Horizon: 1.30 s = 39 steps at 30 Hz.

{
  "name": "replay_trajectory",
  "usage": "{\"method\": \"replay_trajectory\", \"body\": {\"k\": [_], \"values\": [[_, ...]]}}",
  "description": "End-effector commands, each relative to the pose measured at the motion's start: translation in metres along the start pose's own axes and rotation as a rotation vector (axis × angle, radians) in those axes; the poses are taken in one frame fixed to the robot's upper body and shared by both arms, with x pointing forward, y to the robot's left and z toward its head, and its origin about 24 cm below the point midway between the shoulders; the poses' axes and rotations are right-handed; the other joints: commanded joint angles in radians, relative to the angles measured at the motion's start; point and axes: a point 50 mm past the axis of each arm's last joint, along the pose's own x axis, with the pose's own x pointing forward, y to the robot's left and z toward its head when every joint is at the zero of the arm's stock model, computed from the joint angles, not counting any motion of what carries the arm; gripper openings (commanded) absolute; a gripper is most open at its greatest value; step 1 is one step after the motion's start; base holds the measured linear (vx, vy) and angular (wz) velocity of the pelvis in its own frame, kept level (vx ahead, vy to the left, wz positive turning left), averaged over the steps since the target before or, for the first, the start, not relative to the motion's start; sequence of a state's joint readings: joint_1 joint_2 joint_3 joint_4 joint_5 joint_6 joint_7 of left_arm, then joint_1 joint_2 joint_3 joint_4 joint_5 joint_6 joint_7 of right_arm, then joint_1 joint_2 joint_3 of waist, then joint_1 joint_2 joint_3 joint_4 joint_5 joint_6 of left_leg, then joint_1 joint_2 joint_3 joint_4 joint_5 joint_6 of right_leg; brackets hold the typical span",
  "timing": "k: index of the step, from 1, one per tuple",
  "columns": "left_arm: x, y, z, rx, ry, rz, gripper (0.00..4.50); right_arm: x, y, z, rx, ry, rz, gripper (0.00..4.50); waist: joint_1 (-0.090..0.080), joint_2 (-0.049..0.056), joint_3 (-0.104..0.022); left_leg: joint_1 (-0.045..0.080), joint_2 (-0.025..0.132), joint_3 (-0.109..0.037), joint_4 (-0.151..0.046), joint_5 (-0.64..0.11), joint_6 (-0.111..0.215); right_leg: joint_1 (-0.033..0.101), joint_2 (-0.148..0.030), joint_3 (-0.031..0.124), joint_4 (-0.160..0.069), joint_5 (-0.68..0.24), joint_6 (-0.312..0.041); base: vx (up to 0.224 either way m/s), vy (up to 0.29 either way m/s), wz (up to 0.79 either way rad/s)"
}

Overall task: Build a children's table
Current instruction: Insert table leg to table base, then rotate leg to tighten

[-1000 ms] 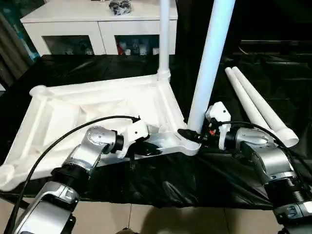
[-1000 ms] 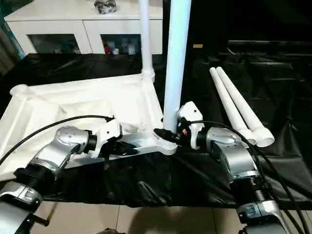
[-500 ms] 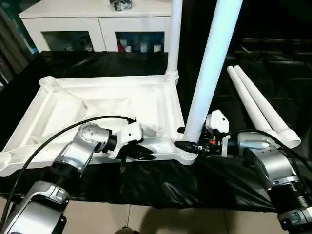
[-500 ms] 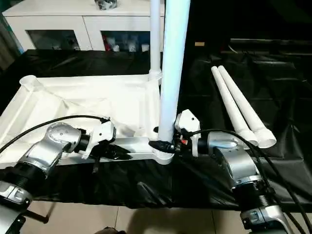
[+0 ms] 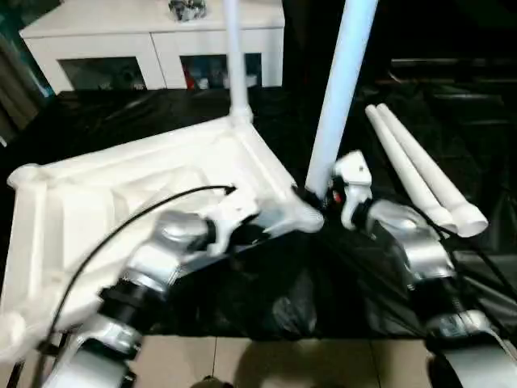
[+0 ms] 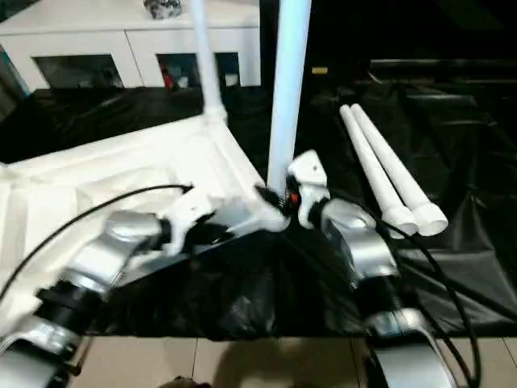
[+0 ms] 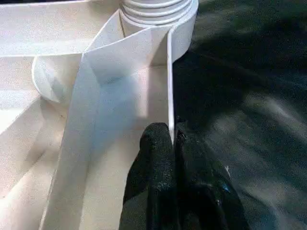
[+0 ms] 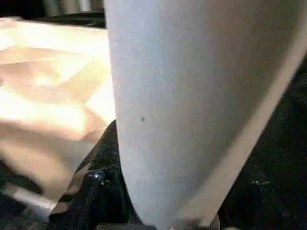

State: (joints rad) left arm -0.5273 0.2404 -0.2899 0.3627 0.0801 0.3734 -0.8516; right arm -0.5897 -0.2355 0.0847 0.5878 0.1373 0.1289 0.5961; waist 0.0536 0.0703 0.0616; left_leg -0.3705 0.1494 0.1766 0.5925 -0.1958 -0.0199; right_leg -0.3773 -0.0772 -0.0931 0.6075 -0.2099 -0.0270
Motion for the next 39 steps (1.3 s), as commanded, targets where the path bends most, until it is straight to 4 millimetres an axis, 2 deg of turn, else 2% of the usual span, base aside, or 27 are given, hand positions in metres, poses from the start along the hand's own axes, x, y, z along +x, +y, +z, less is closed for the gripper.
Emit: {"method": "replay_trajectory", "body": {"k": [1, 2, 3, 4, 7, 9, 10, 15, 16, 21, 23, 24, 26, 27, 29, 30, 33, 34, 37, 38, 39], "values": [[0.006, -0.007, 0.030, 0.058, -0.091, 0.042, 0.00, -0.003, 0.006, -0.058, 0.149, 0.248, -0.096, 1.91, 0.005, -0.008, -0.059, 0.000, 0.091, -0.042, -0.082, -0.215, 0.025, 0.041, -0.104, 0.073, -0.080, -0.155, -0.241, 0.000, 0.000, 0.00], [0.010, -0.011, 0.032, 0.060, -0.097, 0.043, 0.00, -0.002, 0.007, -0.059, 0.160, 0.250, -0.112, 1.91, 0.006, -0.003, -0.062, 0.000, 0.093, -0.041, -0.080, -0.174, 0.042, 0.040, -0.103, 0.071, -0.074, -0.090, -0.255, 0.000, 0.000, 0.00], [0.012, -0.012, 0.033, 0.060, -0.098, 0.046, 0.00, -0.001, 0.008, -0.059, 0.161, 0.251, -0.116, 1.91, 0.006, -0.006, -0.064, -0.002, 0.090, -0.038, -0.075, -0.156, 0.058, 0.042, -0.102, 0.069, -0.071, -0.058, -0.264, 0.000, 0.000, 0.00], [0.014, -0.011, 0.033, 0.083, -0.090, 0.055, 0.00, 0.000, 0.009, -0.059, 0.157, 0.252, -0.112, 1.91, 0.010, -0.005, -0.061, -0.002, 0.089, -0.038, -0.074, -0.160, 0.069, 0.041, -0.102, 0.067, -0.074, -0.069, -0.263, 0.000, 0.000, 0.00], [0.014, -0.008, 0.032, 0.095, -0.071, 0.076, 0.00, 0.002, 0.012, -0.059, 0.137, 0.252, -0.098, 1.91, 0.012, -0.005, -0.057, 0.000, 0.090, -0.039, -0.079, -0.208, 0.062, 0.040, -0.103, 0.066, -0.082, -0.151, -0.245, 0.000, 0.000, 0.00], [0.013, -0.007, 0.032, 0.094, -0.060, 0.088, 0.00, 0.003, 0.013, -0.058, 0.136, 0.247, -0.092, 1.91, 0.012, -0.002, -0.053, 0.004, 0.092, -0.041, -0.083, -0.256, 0.040, 0.037, -0.102, 0.067, -0.088, -0.222, -0.225, 0.000, 0.000, 0.00], [0.012, -0.005, 0.031, 0.095, -0.053, 0.094, 0.00, 0.003, 0.014, -0.057, 0.134, 0.243, -0.087, 1.91, 0.011, -0.004, -0.054, 0.006, 0.093, -0.042, -0.085, -0.265, 0.032, 0.037, -0.102, 0.068, -0.089, -0.231, -0.218, 0.000, 0.000, 0.00], [0.010, -0.004, 0.028, 0.099, -0.039, 0.106, 0.00, 0.006, 0.016, -0.056, 0.134, 0.230, -0.078, 1.91, 0.010, -0.003, -0.054, 0.005, 0.091, -0.042, -0.085, -0.263, 0.029, 0.036, -0.103, 0.069, -0.087, -0.213, -0.220, 0.000, 0.000, 0.00], [0.010, -0.004, 0.028, 0.102, -0.036, 0.106, 0.00, 0.006, 0.017, -0.055, 0.135, 0.227, -0.076, 1.91, 0.010, -0.007, -0.053, 0.004, 0.091, -0.042, -0.085, -0.261, 0.031, 0.037, -0.104, 0.069, -0.087, -0.219, -0.219, 0.000, 0.000, 0.00], [0.009, -0.003, 0.026, 0.106, -0.034, 0.110, 0.00, 0.007, 0.018, -0.053, 0.118, 0.215, -0.057, 1.91, 0.009, -0.007, -0.054, 0.003, 0.091, -0.041, -0.084, -0.256, 0.033, 0.036, -0.102, 0.069, -0.087, -0.213, -0.218, 0.000, 0.000, 0.00], [0.008, -0.003, 0.025, 0.109, -0.034, 0.106, 0.00, 0.007, 0.019, -0.052, 0.108, 0.204, -0.055, 1.91, 0.009, -0.013, -0.054, 0.002, 0.091, -0.040, -0.083, -0.240, 0.040, 0.036, -0.103, 0.070, -0.087, -0.207, -0.220, 0.000, 0.000, 0.00], [0.008, -0.003, 0.025, 0.109, -0.037, 0.103, 0.00, 0.007, 0.019, -0.050, 0.111, 0.188, -0.046, 1.91, 0.010, -0.010, -0.055, 0.002, 0.091, -0.040, -0.083, -0.237, 0.042, 0.036, -0.104, 0.070, -0.086, -0.208, -0.220, 0.000, 0.000, 0.00], [0.008, -0.003, 0.025, 0.110, -0.038, 0.103, 0.00, 0.008, 0.019, -0.050, 0.112, 0.184, -0.043, 1.91, 0.009, -0.010, -0.056, 0.002, 0.092, -0.040, -0.082, -0.234, 0.043, 0.036, -0.103, 0.069, -0.085, -0.198, -0.221, 0.000, 0.000, 0.00], [0.007, -0.003, 0.025, 0.114, -0.041, 0.101, 0.00, 0.008, 0.019, -0.048, 0.125, 0.170, -0.032, 2.26, 0.009, -0.010, -0.055, 0.002, 0.091, -0.040, -0.082, -0.231, 0.045, 0.036, -0.103, 0.069, -0.085, -0.191, -0.223, 0.000, 0.000, 0.00], [0.007, -0.002, 0.025, 0.124, -0.049, 0.095, 0.00, 0.008, 0.019, -0.044, 0.129, 0.145, -0.018, 2.26, 0.009, -0.009, -0.055, 0.001, 0.091, -0.040, -0.082, -0.227, 0.048, 0.037, -0.103, 0.069, -0.083, -0.182, -0.226, 0.000, 0.000, 0.00], [0.007, -0.002, 0.025, 0.124, -0.049, 0.095, 0.00, 0.008, 0.019, -0.044, 0.129, 0.145, -0.018, 2.63, 0.009, -0.009, -0.055, 0.001, 0.091, -0.040, -0.082, -0.227, 0.051, 0.037, -0.102, 0.069, -0.083, -0.177, -0.226, 0.000, 0.000, 0.00], [0.005, -0.001, 0.025, 0.137, -0.054, 0.080, 0.00, 0.008, 0.019, -0.037, 0.119, 0.101, 0.020, 2.74, 0.011, -0.008, -0.056, 0.000, 0.090, -0.039, -0.080, -0.223, 0.054, 0.039, -0.104, 0.069, -0.084, -0.172, -0.229, 0.000, 0.000, 0.00], [0.004, -0.001, 0.025, 0.143, -0.060, 0.071, 0.00, 0.007, 0.019, -0.035, 0.115, 0.090, 0.035, 3.03, 0.011, -0.008, -0.057, -0.001, 0.091, -0.040, -0.080, -0.213, 0.058, 0.039, -0.102, 0.068, -0.081, -0.153, -0.230, 0.000, 0.000, 0.00], [0.003, -0.001, 0.025, 0.149, -0.066, 0.064, 0.00, 0.006, 0.019, -0.034, 0.112, 0.086, 0.042, 3.15, 0.011, -0.006, -0.058, 0.000, 0.093, -0.040, -0.079, -0.199, 0.065, 0.039, -0.102, 0.067, -0.077, -0.123, -0.241, 0.000, 0.000, 0.00], [0.002, -0.001, 0.027, 0.167, -0.087, 0.039, 0.00, 0.004, 0.018, -0.033, 0.102, 0.081, 0.061, 3.34, 0.013, -0.002, -0.059, -0.001, 0.091, -0.040, -0.077, -0.191, 0.069, 0.040, -0.103, 0.067, -0.077, -0.113, -0.243, 0.000, 0.000, 0.00], [0.001, -0.002, 0.027, 0.180, -0.102, 0.021, 0.00, 0.003, 0.018, -0.033, 0.094, 0.078, 0.073, 3.34, 0.013, -0.004, -0.061, 0.000, 0.091, -0.039, -0.076, -0.186, 0.070, 0.039, -0.101, 0.067, -0.076, -0.104, -0.243, 0.000, 0.000, 0.00]]}}
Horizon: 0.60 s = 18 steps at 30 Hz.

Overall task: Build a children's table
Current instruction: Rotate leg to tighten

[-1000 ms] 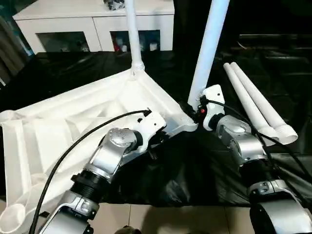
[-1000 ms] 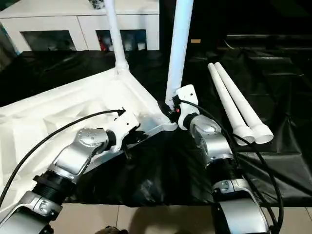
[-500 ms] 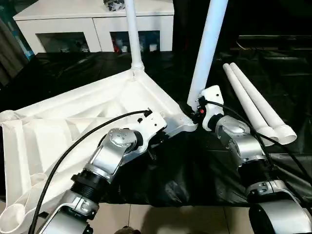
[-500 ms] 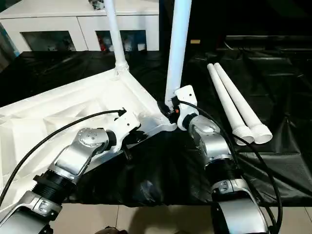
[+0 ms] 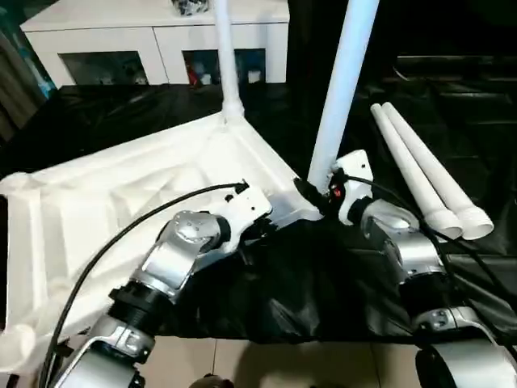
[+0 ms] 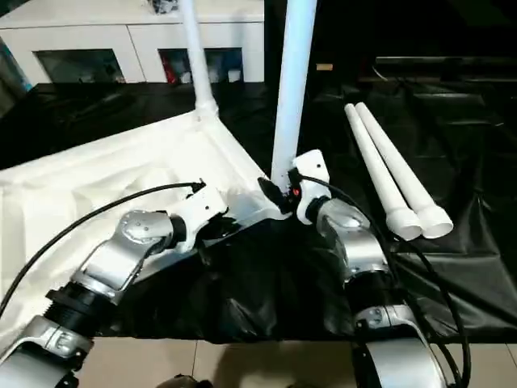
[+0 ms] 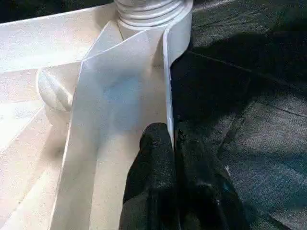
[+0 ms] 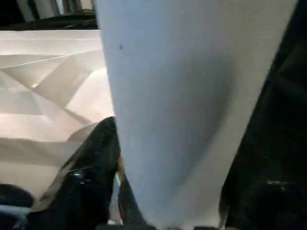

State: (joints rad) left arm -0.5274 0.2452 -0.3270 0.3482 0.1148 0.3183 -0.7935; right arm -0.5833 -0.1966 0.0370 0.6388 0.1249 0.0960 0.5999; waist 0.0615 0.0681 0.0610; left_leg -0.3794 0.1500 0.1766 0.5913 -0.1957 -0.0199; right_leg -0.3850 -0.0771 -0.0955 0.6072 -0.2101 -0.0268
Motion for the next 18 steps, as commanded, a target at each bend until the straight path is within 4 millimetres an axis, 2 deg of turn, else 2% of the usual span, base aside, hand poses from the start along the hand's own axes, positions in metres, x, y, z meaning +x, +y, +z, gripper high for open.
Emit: {"method": "replay_trajectory", "body": {"k": [1, 2, 4, 5, 7, 9, 13, 18], "values": [[-0.002, 0.002, 0.022, 0.090, -0.113, -0.036, 0.00, -0.001, 0.015, -0.024, 0.036, 0.092, 0.101, 3.56, 0.006, -0.001, -0.065, 0.006, 0.090, -0.039, -0.071, -0.155, 0.078, 0.050, -0.102, 0.069, -0.069, -0.057, -0.251, 0.000, 0.000, 0.00], [-0.004, 0.001, 0.022, 0.091, -0.118, -0.050, 0.00, -0.002, 0.015, -0.022, 0.026, 0.089, 0.125, 3.56, 0.007, -0.001, -0.068, 0.005, 0.090, -0.039, -0.067, -0.131, 0.085, 0.051, -0.102, 0.068, -0.064, -0.022, -0.256, 0.000, 0.000, 0.00], [-0.007, 0.000, 0.020, 0.114, -0.127, -0.103, 0.00, -0.007, 0.015, -0.019, -0.008, 0.086, 0.174, 3.78, 0.011, -0.001, -0.072, -0.001, 0.088, -0.038, -0.057, -0.063, 0.127, 0.050, -0.099, 0.064, -0.051, 0.089, -0.273, 0.000, 0.000, 0.00], [-0.008, 0.000, 0.018, 0.120, -0.124, -0.120, 0.00, -0.009, 0.015, -0.018, -0.018, 0.087, 0.194, 3.90, 0.015, -0.002, -0.079, -0.003, 0.086, -0.039, -0.049, -0.025, 0.149, 0.053, -0.099, 0.062, -0.040, 0.146, -0.274, 0.000, 0.000, 0.00], [-0.011, -0.001, 0.016, 0.134, -0.129, -0.172, 0.00, -0.014, 0.014, -0.017, -0.052, 0.102, 0.234, 3.98, 0.019, 0.003, -0.077, -0.004, 0.089, -0.036, -0.044, -0.009, 0.178, 0.045, -0.097, 0.060, -0.039, 0.162, -0.275, 0.000, 0.000, 0.00], [-0.012, -0.001, 0.015, 0.132, -0.130, -0.187, 0.00, -0.016, 0.014, -0.017, -0.061, 0.109, 0.252, 3.98, 0.027, 0.004, -0.079, -0.003, 0.092, -0.035, -0.040, -0.008, 0.187, 0.041, -0.096, 0.059, -0.037, 0.157, -0.275, 0.000, 0.000, 0.00], [-0.020, -0.002, 0.008, 0.148, -0.126, -0.294, 0.00, -0.030, 0.015, -0.015, -0.090, 0.114, 0.388, 3.98, 0.034, 0.000, -0.072, -0.001, 0.096, -0.034, -0.048, -0.087, 0.152, 0.042, -0.097, 0.059, -0.047, 0.037, -0.264, 0.000, 0.000, 0.00], [-0.024, -0.001, 0.002, 0.163, -0.106, -0.366, 0.00, -0.041, 0.018, -0.012, -0.119, 0.133, 0.493, 3.98, 0.039, -0.001, -0.073, 0.000, 0.095, -0.034, -0.047, -0.082, 0.144, 0.040, -0.096, 0.061, -0.045, 0.037, -0.263, 0.000, 0.000, 0.00]]}}
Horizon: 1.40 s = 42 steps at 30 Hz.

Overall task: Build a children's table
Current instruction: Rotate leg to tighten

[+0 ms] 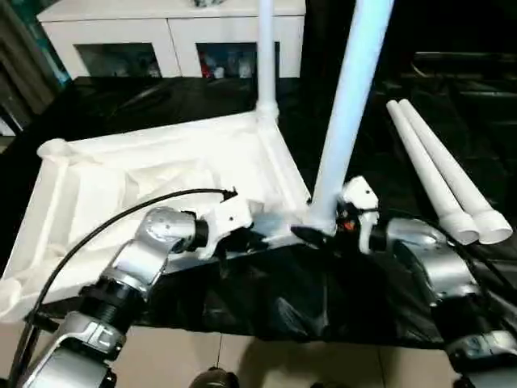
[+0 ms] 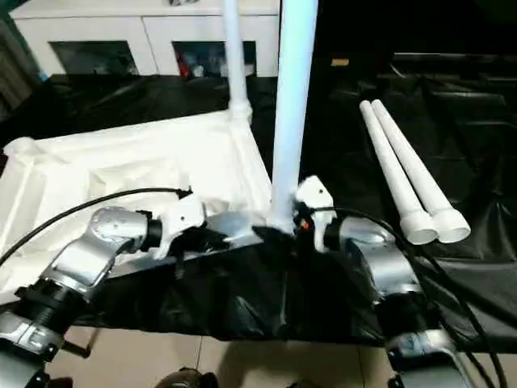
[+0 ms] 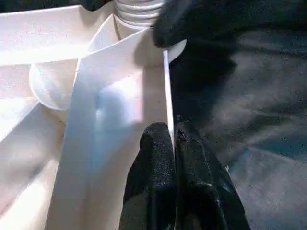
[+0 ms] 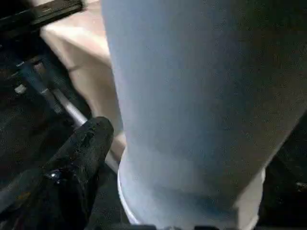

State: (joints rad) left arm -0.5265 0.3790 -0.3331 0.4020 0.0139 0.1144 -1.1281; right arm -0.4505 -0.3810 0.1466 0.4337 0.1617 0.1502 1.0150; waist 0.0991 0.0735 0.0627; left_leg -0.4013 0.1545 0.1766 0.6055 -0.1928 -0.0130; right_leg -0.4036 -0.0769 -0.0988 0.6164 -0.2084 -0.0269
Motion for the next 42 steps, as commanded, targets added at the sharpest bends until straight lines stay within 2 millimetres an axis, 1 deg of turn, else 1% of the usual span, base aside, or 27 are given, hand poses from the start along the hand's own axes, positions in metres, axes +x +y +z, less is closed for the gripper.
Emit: {"method": "replay_trajectory", "body": {"k": [1, 3, 4, 6, 7, 8, 13, 17, 19, 21, 22, 23, 24, 25, 27, 28, 30, 31, 32, 33, 34, 35, 36, 37, 38, 40, 42], "values": [[0.003, -0.001, 0.014, 0.081, -0.041, -0.082, 0.00, 0.003, 0.012, 0.000, -0.015, 0.017, 0.109, 3.82, 0.004, -0.008, -0.076, 0.022, 0.090, -0.033, -0.059, -0.080, 0.141, 0.058, -0.097, 0.065, -0.054, 0.041, -0.262, 0.000, 0.000, 0.00], [0.003, -0.001, 0.013, 0.081, -0.037, -0.089, 0.00, 0.001, 0.013, -0.001, -0.020, 0.026, 0.127, 3.71, 0.008, -0.004, -0.075, 0.021, 0.091, -0.034, -0.059, -0.075, 0.141, 0.058, -0.099, 0.065, -0.053, 0.043, -0.262, 0.000, 0.000, 0.00], [0.002, 0.000, 0.012, 0.083, -0.030, -0.098, 0.00, 0.000, 0.013, -0.001, -0.023, 0.032, 0.143, 3.64, 0.008, -0.008, -0.075, 0.021, 0.089, -0.033, -0.057, -0.077, 0.141, 0.058, -0.097, 0.064, -0.054, 0.034, -0.261, 0.000, 0.000, 0.00], [0.001, 0.000, 0.010, 0.086, -0.018, -0.120, 0.00, -0.003, 0.015, -0.001, -0.022, 0.038, 0.173, 3.59, 0.013, -0.007, -0.074, 0.022, 0.091, -0.033, -0.058, -0.086, 0.138, 0.057, -0.097, 0.065, -0.056, 0.011, -0.257, 0.000, 0.000, 0.00], [-0.001, 0.000, 0.009, 0.084, -0.015, -0.137, 0.00, -0.004, 0.017, -0.001, -0.019, 0.039, 0.200, 3.35, 0.016, -0.006, -0.073, 0.023, 0.093, -0.034, -0.059, -0.088, 0.135, 0.056, -0.098, 0.065, -0.055, 0.008, -0.258, 0.000, 0.000, 0.00], [-0.001, 0.000, 0.008, 0.082, -0.014, -0.138, 0.00, -0.005, 0.018, -0.001, -0.021, 0.040, 0.208, 3.25, 0.017, -0.007, -0.074, 0.023, 0.094, -0.035, -0.059, -0.084, 0.134, 0.057, -0.099, 0.065, -0.053, 0.015, -0.259, 0.000, 0.000, 0.00], [-0.002, 0.001, 0.005, 0.074, -0.010, -0.151, 0.00, -0.006, 0.022, -0.001, -0.005, 0.038, 0.250, 2.94, 0.019, -0.011, -0.071, 0.020, 0.091, -0.035, -0.059, -0.090, 0.131, 0.057, -0.100, 0.065, -0.054, 0.003, -0.260, 0.000, 0.000, 0.00], [-0.003, 0.002, 0.003, 0.064, -0.003, -0.140, 0.00, -0.003, 0.025, -0.004, 0.009, 0.035, 0.254, 2.82, 0.019, -0.011, -0.071, 0.020, 0.092, -0.035, -0.059, -0.099, 0.122, 0.057, -0.101, 0.066, -0.057, -0.024, -0.253, 0.000, 0.000, 0.00], [0.002, 0.004, 0.002, 0.038, 0.010, -0.091, 0.00, 0.004, 0.026, -0.008, 0.064, 0.009, 0.190, 2.80, 0.018, -0.011, -0.069, 0.020, 0.093, -0.035, -0.061, -0.105, 0.119, 0.055, -0.100, 0.066, -0.058, -0.032, -0.253, 0.000, 0.000, 0.00], [0.010, 0.007, 0.003, 0.014, 0.013, -0.023, 0.00, 0.013, 0.023, -0.013, 0.082, 0.003, 0.072, 2.80, 0.015, -0.009, -0.065, 0.022, 0.093, -0.036, -0.065, -0.129, 0.103, 0.053, -0.101, 0.067, -0.064, -0.075, -0.250, 0.000, 0.000, 0.00], [0.014, 0.010, 0.005, 0.001, 0.006, 0.016, 0.00, 0.018, 0.021, -0.016, 0.094, 0.008, 0.002, 2.80, 0.010, -0.009, -0.060, 0.023, 0.090, -0.036, -0.070, -0.162, 0.078, 0.052, -0.102, 0.068, -0.071, -0.131, -0.243, 0.000, 0.000, 0.00], [0.014, 0.010, 0.005, 0.001, 0.006, 0.016, 0.00, 0.018, 0.021, -0.016, 0.094, 0.008, 0.002, 2.79, 0.008, -0.009, -0.056, 0.026, 0.089, -0.036, -0.073, -0.190, 0.065, 0.050, -0.102, 0.068, -0.079, -0.177, -0.234, 0.000, 0.000, 0.00], [0.024, 0.013, 0.009, -0.022, -0.003, 0.083, 0.00, 0.028, 0.018, -0.020, 0.130, 0.013, -0.112, 2.79, 0.005, -0.011, -0.052, 0.030, 0.087, -0.037, -0.076, -0.232, 0.037, 0.053, -0.105, 0.068, -0.088, -0.270, -0.212, 0.000, 0.000, 0.00], [0.031, 0.015, 0.013, -0.035, -0.011, 0.133, 0.00, 0.035, 0.017, -0.022, 0.169, 0.015, -0.193, 2.79, -0.002, -0.004, -0.039, 0.041, 0.087, -0.038, -0.084, -0.302, 0.003, 0.042, -0.104, 0.070, -0.103, -0.377, -0.193, 0.000, 0.000, 0.00], [0.041, 0.016, 0.018, -0.052, -0.026, 0.183, 0.00, 0.044, 0.017, -0.023, 0.218, 0.001, -0.268, 2.78, -0.009, -0.007, -0.034, 0.052, 0.085, -0.046, -0.088, -0.380, -0.026, 0.044, -0.107, 0.066, -0.113, -0.489, -0.162, 0.000, 0.000, 0.00], [0.048, 0.017, 0.023, -0.069, -0.041, 0.219, 0.00, 0.053, 0.018, -0.022, 0.251, -0.009, -0.326, 2.78, -0.018, -0.004, -0.033, 0.061, 0.083, -0.049, -0.093, -0.421, -0.040, 0.046, -0.110, 0.067, -0.125, -0.548, -0.127, 0.000, 0.000, 0.00], [0.053, 0.016, 0.026, -0.077, -0.048, 0.234, 0.00, 0.058, 0.019, -0.021, 0.260, -0.009, -0.351, 2.77, -0.023, -0.004, -0.034, 0.064, 0.084, -0.050, -0.100, -0.424, -0.040, 0.047, -0.108, 0.068, -0.130, -0.531, -0.116, 0.000, 0.000, 0.00], [0.056, 0.015, 0.028, -0.078, -0.058, 0.236, 0.00, 0.063, 0.020, -0.019, 0.261, -0.014, -0.364, 2.77, -0.024, 0.000, -0.036, 0.060, 0.085, -0.053, -0.102, -0.418, -0.040, 0.050, -0.108, 0.069, -0.126, -0.499, -0.118, 0.000, 0.000, 0.00], [0.056, 0.015, 0.028, -0.078, -0.059, 0.237, 0.00, 0.063, 0.020, -0.019, 0.261, -0.014, -0.368, 2.77, -0.026, -0.001, -0.037, 0.056, 0.086, -0.052, -0.105, -0.410, -0.039, 0.051, -0.106, 0.070, -0.123, -0.476, -0.121, 0.000, 0.000, 0.00], [0.062, 0.014, 0.033, -0.075, -0.073, 0.240, 0.00, 0.071, 0.022, -0.014, 0.265, -0.033, -0.410, 2.77, -0.027, -0.005, -0.042, 0.052, 0.088, -0.050, -0.105, -0.378, -0.035, 0.054, -0.107, 0.073, -0.118, -0.414, -0.133, 0.000, 0.000, 0.00], [0.063, 0.012, 0.035, -0.067, -0.081, 0.232, 0.00, 0.073, 0.022, -0.011, 0.289, -0.061, -0.414, 3.12, -0.027, -0.001, -0.046, 0.050, 0.087, -0.048, -0.104, -0.348, -0.030, 0.054, -0.108, 0.074, -0.112, -0.353, -0.152, 0.000, 0.000, 0.00], [0.064, 0.012, 0.037, -0.061, -0.086, 0.227, 0.00, 0.075, 0.023, -0.009, 0.308, -0.080, -0.415, 3.33, -0.027, -0.002, -0.048, 0.048, 0.088, -0.045, -0.102, -0.320, -0.019, 0.057, -0.107, 0.075, -0.107, -0.301, -0.166, 0.000, 0.000, 0.00], [0.064, 0.011, 0.037, -0.048, -0.090, 0.220, 0.00, 0.075, 0.023, -0.007, 0.325, -0.102, -0.399, 3.33, -0.026, -0.002, -0.049, 0.047, 0.087, -0.043, -0.100, -0.305, -0.012, 0.058, -0.107, 0.076, -0.105, -0.277, -0.174, 0.000, 0.000, 0.00], [0.064, 0.011, 0.037, -0.048, -0.090, 0.220, 0.00, 0.075, 0.023, -0.007, 0.325, -0.102, -0.399, 3.50, -0.026, -0.002, -0.050, 0.045, 0.087, -0.042, -0.100, -0.293, -0.005, 0.059, -0.107, 0.075, -0.103, -0.256, -0.180, 0.000, 0.000, 0.00], [0.062, 0.011, 0.038, -0.030, -0.098, 0.203, 0.00, 0.074, 0.023, -0.005, 0.315, -0.113, -0.385, 3.58, -0.026, -0.004, -0.055, 0.041, 0.088, -0.041, -0.097, -0.239, 0.018, 0.065, -0.106, 0.073, -0.096, -0.184, -0.194, 0.000, 0.000, 0.00], [0.060, 0.010, 0.037, -0.004, -0.108, 0.192, 0.00, 0.071, 0.020, -0.004, 0.264, -0.105, -0.395, 3.84, -0.024, -0.003, -0.056, 0.038, 0.087, -0.038, -0.094, -0.202, 0.037, 0.066, -0.106, 0.072, -0.092, -0.140, -0.205, 0.000, 0.000, 0.00], [0.059, 0.009, 0.036, -0.003, -0.111, 0.186, 0.00, 0.069, 0.018, -0.004, 0.245, -0.100, -0.398, 3.99, -0.021, -0.004, -0.058, 0.037, 0.086, -0.036, -0.091, -0.183, 0.048, 0.068, -0.107, 0.072, -0.091, -0.129, -0.207, 0.000, 0.000, 0.00]]}}
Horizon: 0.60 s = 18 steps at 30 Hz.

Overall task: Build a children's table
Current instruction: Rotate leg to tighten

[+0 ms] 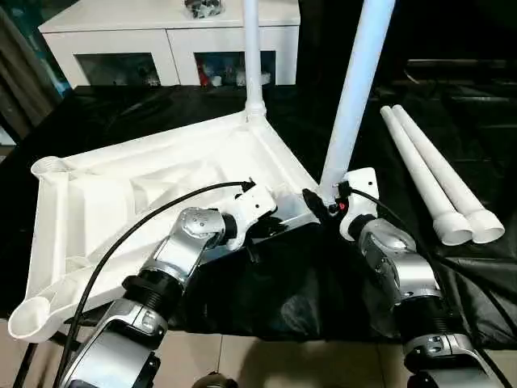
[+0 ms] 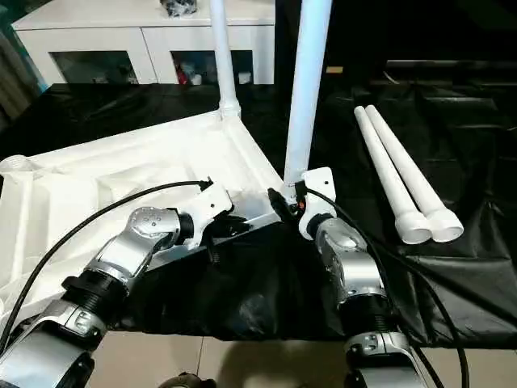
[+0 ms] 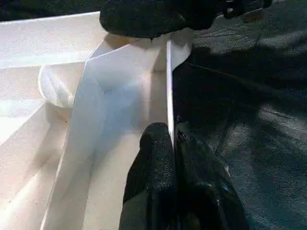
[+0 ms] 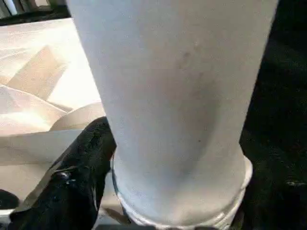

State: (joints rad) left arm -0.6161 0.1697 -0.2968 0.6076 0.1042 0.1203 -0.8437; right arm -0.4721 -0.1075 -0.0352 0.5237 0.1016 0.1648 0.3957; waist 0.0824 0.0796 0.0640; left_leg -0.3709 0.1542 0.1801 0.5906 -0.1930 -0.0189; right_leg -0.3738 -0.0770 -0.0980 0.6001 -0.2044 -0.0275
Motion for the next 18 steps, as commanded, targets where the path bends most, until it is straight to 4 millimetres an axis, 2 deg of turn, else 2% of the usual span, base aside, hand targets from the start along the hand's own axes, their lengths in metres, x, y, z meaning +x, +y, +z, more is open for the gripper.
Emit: {"method": "replay_trajectory", "body": {"k": [1, 2, 3, 5, 7, 9, 10, 12, 13, 17, 18], "values": [[0.011, -0.009, 0.024, 0.075, -0.092, -0.044, 0.00, 0.011, 0.043, -0.011, -0.008, 0.053, 0.215, 4.04, -0.003, -0.012, -0.059, 0.005, 0.086, -0.039, -0.076, -0.173, 0.060, 0.038, -0.107, 0.070, -0.073, -0.135, -0.208, 0.000, 0.000, 0.00], [0.008, -0.009, 0.021, 0.083, -0.094, -0.063, 0.00, 0.008, 0.038, -0.010, -0.026, 0.050, 0.241, 4.04, -0.002, -0.009, -0.058, 0.006, 0.087, -0.039, -0.077, -0.179, 0.060, 0.037, -0.107, 0.070, -0.075, -0.146, -0.208, 0.000, 0.000, 0.00], [0.007, -0.009, 0.021, 0.084, -0.094, -0.067, 0.00, 0.007, 0.037, -0.010, -0.030, 0.049, 0.247, 4.04, -0.001, -0.011, -0.059, 0.007, 0.088, -0.039, -0.076, -0.190, 0.059, 0.038, -0.106, 0.069, -0.076, -0.163, -0.204, 0.000, 0.000, 0.00], [0.003, -0.010, 0.018, 0.095, -0.093, -0.095, 0.00, 0.003, 0.033, -0.009, -0.050, 0.051, 0.287, 4.04, 0.000, -0.010, -0.062, 0.004, 0.089, -0.039, -0.074, -0.171, 0.064, 0.040, -0.106, 0.069, -0.071, -0.136, -0.207, 0.000, 0.000, 0.00], [-0.004, -0.009, 0.013, 0.103, -0.089, -0.131, 0.00, -0.004, 0.027, -0.008, -0.082, 0.058, 0.363, 4.04, -0.001, -0.010, -0.066, 0.001, 0.091, -0.038, -0.069, -0.128, 0.088, 0.039, -0.103, 0.068, -0.059, -0.049, -0.222, 0.000, 0.000, 0.00], [-0.010, -0.009, 0.010, 0.107, -0.086, -0.161, 0.00, -0.009, 0.023, -0.007, -0.106, 0.063, 0.427, 4.04, 0.001, -0.010, -0.069, 0.001, 0.089, -0.036, -0.064, -0.107, 0.104, 0.038, -0.102, 0.066, -0.056, -0.015, -0.232, 0.000, 0.000, 0.00], [-0.010, -0.009, 0.010, 0.107, -0.086, -0.161, 0.00, -0.009, 0.023, -0.007, -0.106, 0.063, 0.427, 4.04, 0.007, -0.010, -0.071, -0.003, 0.089, -0.034, -0.059, -0.081, 0.126, 0.038, -0.103, 0.065, -0.051, 0.022, -0.241, 0.000, 0.000, 0.00], [-0.014, -0.008, 0.008, 0.112, -0.080, -0.178, 0.00, -0.014, 0.021, -0.006, -0.122, 0.073, 0.479, 4.04, 0.009, -0.012, -0.071, -0.004, 0.090, -0.035, -0.058, -0.081, 0.137, 0.038, -0.102, 0.062, -0.051, 0.015, -0.242, 0.000, 0.000, 0.00], [-0.023, -0.006, 0.003, 0.120, -0.065, -0.229, 0.00, -0.024, 0.018, -0.004, -0.159, 0.099, 0.618, 4.04, 0.012, -0.014, -0.073, -0.002, 0.089, -0.033, -0.057, -0.092, 0.140, 0.038, -0.102, 0.061, -0.052, -0.002, -0.241, 0.000, 0.000, 0.00], [-0.029, -0.006, 0.000, 0.123, -0.058, -0.271, 0.00, -0.033, 0.018, -0.004, -0.185, 0.126, 0.735, 4.04, 0.014, -0.013, -0.070, -0.003, 0.095, -0.034, -0.059, -0.115, 0.141, 0.035, -0.102, 0.062, -0.054, -0.042, -0.239, 0.000, 0.000, 0.00], [-0.029, -0.006, 0.000, 0.123, -0.058, -0.271, 0.00, -0.033, 0.018, -0.004, -0.185, 0.126, 0.735, 3.81, 0.014, -0.014, -0.069, -0.003, 0.095, -0.034, -0.060, -0.120, 0.134, 0.034, -0.102, 0.062, -0.055, -0.057, -0.241, 0.000, 0.000, 0.00]]}}
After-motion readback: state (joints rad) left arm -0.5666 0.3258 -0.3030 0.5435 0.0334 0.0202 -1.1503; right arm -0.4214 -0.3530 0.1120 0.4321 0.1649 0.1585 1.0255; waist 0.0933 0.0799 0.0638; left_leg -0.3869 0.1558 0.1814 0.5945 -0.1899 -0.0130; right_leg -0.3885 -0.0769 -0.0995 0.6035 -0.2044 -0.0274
